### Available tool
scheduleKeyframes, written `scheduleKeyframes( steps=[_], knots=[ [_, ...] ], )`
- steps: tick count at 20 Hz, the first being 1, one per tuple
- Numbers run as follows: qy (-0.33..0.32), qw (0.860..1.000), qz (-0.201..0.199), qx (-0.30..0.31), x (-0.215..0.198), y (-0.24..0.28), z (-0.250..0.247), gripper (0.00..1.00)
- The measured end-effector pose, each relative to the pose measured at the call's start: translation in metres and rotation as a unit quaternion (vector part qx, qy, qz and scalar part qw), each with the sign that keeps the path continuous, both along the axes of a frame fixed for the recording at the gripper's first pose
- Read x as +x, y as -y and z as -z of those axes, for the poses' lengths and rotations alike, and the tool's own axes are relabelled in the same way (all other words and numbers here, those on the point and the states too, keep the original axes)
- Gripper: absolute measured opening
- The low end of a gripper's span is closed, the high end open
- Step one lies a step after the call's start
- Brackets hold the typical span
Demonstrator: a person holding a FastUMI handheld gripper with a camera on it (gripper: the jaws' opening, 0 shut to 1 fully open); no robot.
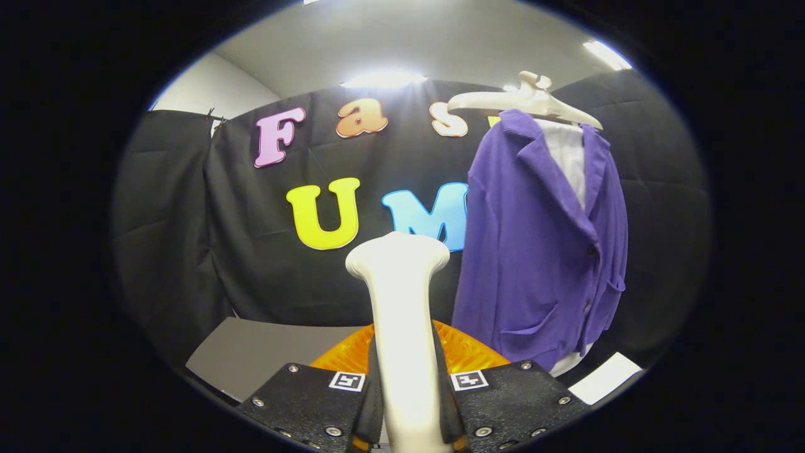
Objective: Iron the clothes twice with a garment steamer, once on the left side and once on the right side.
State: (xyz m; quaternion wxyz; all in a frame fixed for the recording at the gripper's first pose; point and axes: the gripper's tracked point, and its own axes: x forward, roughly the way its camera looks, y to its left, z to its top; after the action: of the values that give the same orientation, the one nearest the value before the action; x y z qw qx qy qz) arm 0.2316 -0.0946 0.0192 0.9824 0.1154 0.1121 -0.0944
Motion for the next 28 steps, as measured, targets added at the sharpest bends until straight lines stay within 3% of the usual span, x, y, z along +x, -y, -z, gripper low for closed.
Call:
scheduleKeyframes(
  steps=[6, 10, 18, 28],
  knots=[
    [0.039, 0.999, -0.012, 0.014, -0.053, 0.068, -0.035, 0.35],
    [0.068, 0.997, 0.000, 0.038, -0.080, 0.120, -0.050, 0.35],
    [0.069, 0.994, 0.062, 0.051, -0.034, 0.190, -0.048, 0.35],
    [0.012, 0.999, 0.039, 0.023, 0.014, 0.166, 0.018, 0.35]
  ],
)
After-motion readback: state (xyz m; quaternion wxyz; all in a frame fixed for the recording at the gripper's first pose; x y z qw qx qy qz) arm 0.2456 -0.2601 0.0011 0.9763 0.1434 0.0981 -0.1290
